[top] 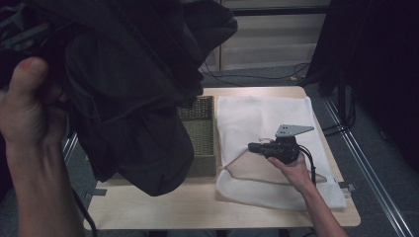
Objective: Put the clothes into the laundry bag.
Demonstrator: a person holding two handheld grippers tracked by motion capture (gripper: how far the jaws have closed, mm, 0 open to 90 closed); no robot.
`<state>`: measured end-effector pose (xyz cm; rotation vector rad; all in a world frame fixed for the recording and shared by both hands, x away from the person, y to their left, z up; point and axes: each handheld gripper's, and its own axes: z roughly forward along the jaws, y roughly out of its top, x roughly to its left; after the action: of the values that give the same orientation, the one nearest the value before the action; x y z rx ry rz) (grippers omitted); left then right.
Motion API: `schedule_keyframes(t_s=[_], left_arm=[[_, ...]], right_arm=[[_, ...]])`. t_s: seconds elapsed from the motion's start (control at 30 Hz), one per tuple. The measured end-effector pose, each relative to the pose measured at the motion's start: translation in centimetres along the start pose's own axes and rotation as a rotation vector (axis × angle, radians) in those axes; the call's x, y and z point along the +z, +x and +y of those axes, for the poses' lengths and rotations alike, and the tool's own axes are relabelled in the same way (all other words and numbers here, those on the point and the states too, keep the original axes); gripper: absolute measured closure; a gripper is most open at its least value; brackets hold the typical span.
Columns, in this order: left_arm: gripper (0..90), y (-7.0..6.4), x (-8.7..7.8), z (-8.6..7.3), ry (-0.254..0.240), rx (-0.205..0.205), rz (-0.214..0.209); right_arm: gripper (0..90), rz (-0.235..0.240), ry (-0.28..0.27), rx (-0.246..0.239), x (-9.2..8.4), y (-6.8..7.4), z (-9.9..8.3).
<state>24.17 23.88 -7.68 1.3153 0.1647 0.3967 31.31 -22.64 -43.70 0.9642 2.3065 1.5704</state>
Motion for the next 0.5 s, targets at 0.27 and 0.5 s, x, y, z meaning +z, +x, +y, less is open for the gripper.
schedule_keyframes(t_s=[0.27,0.5], left_arm=[[63.4,-2.2,0.3,-1.5,0.007,0.008,-0.040],[63.3,-3.9,1.0,-4.3,0.009,-0.027,-0.088]], right_arm=[[89.8,0.004,-0.003,0.000,0.2,0.0,0.1],[89.8,0.006,0.008,-0.003,0.5,0.1,0.1]])
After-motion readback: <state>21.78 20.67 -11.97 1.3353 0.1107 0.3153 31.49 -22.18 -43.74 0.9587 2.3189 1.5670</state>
